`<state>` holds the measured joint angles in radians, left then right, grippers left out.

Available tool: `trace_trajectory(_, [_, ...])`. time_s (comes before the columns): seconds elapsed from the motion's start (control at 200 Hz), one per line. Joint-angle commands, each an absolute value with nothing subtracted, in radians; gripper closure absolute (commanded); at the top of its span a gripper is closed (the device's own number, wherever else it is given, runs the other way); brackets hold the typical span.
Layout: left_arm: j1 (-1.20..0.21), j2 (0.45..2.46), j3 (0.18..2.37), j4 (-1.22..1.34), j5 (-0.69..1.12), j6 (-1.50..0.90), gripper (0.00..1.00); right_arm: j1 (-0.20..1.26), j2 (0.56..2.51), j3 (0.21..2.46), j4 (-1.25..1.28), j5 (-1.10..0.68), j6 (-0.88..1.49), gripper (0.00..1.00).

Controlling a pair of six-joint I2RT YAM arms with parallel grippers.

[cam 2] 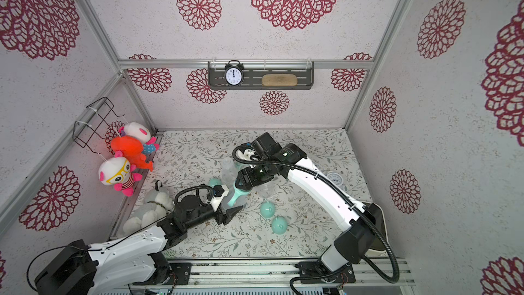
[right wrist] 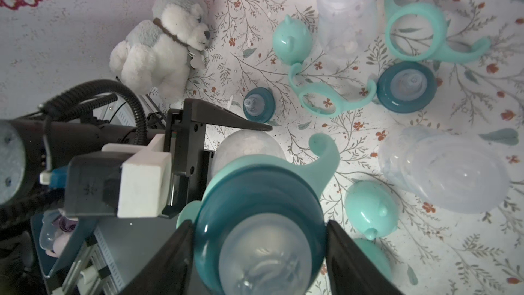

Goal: Assemble the baby bottles
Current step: Screw the nipple onto the baby bottle.

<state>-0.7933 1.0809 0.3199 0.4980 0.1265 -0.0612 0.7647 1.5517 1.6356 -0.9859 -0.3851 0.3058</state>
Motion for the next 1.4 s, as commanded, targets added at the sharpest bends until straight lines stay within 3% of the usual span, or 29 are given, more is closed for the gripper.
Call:
trace_trajectory(0.0, [-0.824,1.027,0.34,0.636,-0.02,0.001,1.0,0.796,1.551,1.638,-1.054,-0.396,0.499,0.57])
trace_trajectory(0.29, [-0.895,1.041,0.33,0.666,-0.157,0.059,1.0,0.79,1.552,1.668,-1.128,-0.366,0.792,0.58])
trace_trajectory(0.51, [-0.917,1.054,0.336,0.65,-0.19,0.084,1.0,0.78,1.577,1.691,-1.123,-0.391,0.868,0.47])
trace_trajectory(0.605, [-0.919,1.052,0.332,0.647,-0.184,0.08,1.0,0.781,1.561,1.67,-1.096,-0.391,0.871,0.37])
trace_trajectory(0.876, [-0.856,1.026,0.298,0.669,-0.044,0.015,1.0,0.782,1.489,1.694,-1.087,-0.313,0.656,0.18])
trace_trajectory(1.066, [-0.781,0.993,0.3,0.627,0.12,-0.034,1.0,0.781,1.413,1.674,-1.073,-0.21,0.407,0.16])
trace_trajectory(1.176, [-0.734,0.983,0.296,0.626,0.243,-0.072,1.0,0.781,1.39,1.663,-1.063,-0.277,0.272,0.16])
trace_trajectory(1.391, [-0.727,0.989,0.306,0.616,0.298,-0.096,1.0,0.781,1.393,1.676,-1.046,-0.351,0.12,0.15])
